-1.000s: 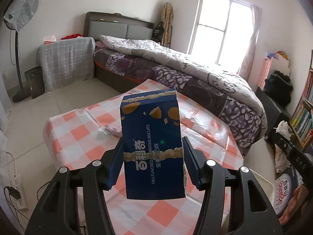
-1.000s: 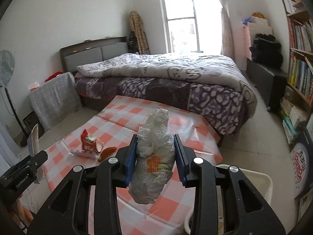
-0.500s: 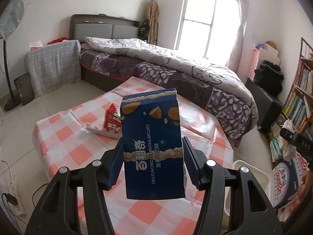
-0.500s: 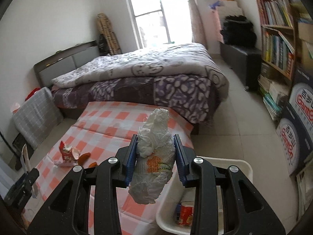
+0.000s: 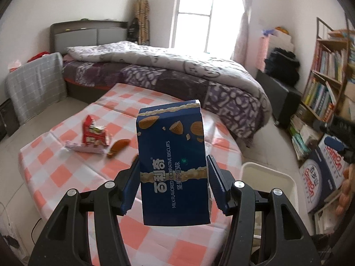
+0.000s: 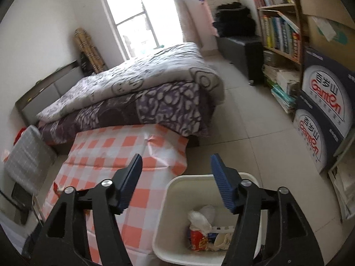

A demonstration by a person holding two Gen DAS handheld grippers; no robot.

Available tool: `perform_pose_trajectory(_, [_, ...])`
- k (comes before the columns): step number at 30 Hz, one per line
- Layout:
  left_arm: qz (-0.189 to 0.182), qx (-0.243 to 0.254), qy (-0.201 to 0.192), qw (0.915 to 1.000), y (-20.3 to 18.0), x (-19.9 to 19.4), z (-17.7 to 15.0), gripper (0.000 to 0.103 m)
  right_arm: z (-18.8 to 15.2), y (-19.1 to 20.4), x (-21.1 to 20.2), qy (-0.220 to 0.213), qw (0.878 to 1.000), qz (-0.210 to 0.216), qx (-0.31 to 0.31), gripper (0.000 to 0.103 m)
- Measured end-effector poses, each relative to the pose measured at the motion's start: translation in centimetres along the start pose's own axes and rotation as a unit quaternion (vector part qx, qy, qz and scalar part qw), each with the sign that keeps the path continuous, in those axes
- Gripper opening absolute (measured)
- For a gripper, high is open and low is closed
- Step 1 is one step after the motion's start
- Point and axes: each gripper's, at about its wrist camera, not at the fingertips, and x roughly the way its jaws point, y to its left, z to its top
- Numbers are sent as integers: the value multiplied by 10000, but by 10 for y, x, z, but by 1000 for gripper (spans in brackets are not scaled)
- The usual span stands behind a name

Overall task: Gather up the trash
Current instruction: 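Carry the white bag over the white bin and open the right tool, then lower the blue biscuit box into the white bin and open the left tool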

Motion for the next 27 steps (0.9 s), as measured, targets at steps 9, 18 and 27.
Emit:
perform_pose_trajectory(9, [-540,300,284,9977,-55,14,-9,56,11,-32,-3,-128,9990,-209,382,68])
perform_pose_trajectory(18, [-1297,466,731,9878,-114,32,-13,57,18,-52,-9,-313,9963,-360,721,78])
perform_pose_trajectory(27, [-2176,113,1265,9677,-147,44,-11,77,22,-57,-12,-446,9941,-365,923,92])
